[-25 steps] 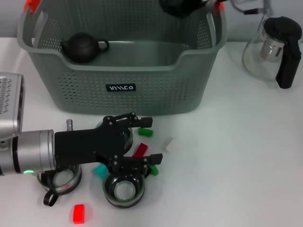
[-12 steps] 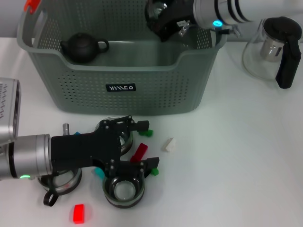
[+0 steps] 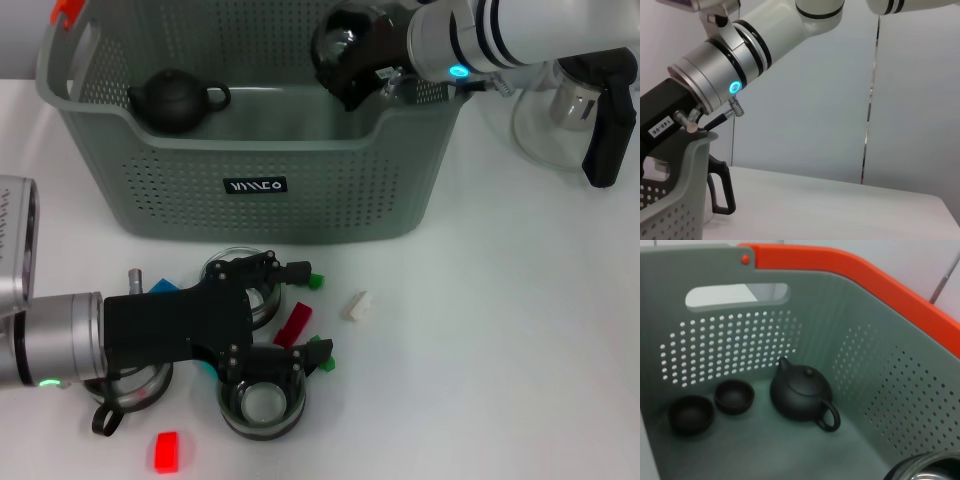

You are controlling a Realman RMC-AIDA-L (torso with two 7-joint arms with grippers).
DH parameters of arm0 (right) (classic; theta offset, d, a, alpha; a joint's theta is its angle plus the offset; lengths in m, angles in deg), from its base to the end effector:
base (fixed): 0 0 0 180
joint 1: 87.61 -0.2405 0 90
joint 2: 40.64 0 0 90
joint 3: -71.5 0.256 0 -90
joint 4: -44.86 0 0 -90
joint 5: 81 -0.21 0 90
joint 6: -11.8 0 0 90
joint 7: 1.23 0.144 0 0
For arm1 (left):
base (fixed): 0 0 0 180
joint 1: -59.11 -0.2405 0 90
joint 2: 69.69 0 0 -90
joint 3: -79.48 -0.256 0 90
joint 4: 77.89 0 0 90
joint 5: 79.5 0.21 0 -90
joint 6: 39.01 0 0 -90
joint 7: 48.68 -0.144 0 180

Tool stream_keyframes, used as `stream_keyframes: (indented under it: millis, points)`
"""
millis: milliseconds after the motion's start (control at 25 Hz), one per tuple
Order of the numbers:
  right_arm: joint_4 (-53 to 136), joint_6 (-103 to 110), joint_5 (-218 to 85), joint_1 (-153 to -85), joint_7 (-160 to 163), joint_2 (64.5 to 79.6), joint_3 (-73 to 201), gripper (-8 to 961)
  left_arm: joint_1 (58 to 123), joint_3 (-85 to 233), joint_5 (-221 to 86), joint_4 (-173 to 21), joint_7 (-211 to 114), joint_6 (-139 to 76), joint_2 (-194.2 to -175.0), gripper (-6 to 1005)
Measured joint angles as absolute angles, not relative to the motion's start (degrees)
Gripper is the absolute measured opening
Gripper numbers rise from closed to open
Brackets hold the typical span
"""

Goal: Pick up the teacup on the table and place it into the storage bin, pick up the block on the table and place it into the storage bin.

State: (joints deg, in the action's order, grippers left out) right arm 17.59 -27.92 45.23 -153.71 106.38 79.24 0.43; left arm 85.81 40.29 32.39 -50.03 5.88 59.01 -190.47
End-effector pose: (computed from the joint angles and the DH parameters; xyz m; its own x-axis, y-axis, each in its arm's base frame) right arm 0.0838 0.4789 -0.0746 0.9834 -0.1694 -0.0647 -0.1777 -0.8285 -0.5310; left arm -0.2631 0.2766 -0.0332 0.7872 0.1043 0.6078 0.2221 -0.9674 -0.1218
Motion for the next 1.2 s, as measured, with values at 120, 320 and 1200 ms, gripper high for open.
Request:
stream_keyframes:
  millis: [120, 320, 1200]
  points:
    - [17.60, -27.91, 46.30, -153.71, 106.79, 79.26, 0.41, 113, 85.81, 40.29, 32.39, -50.03, 5.88, 59.04, -190.54, 873]
    - [17.33, -28.16, 46.91, -153.67, 106.89, 79.31, 0.49, 117, 85.83, 40.29, 32.39, -50.03, 5.87, 59.08, -190.54, 873]
    - [8.61, -33.45, 46.88, -150.75, 110.66, 78.73, 0.84, 569, 85.83, 40.37, 32.39, -50.03, 5.91, 59.27, -190.49, 874]
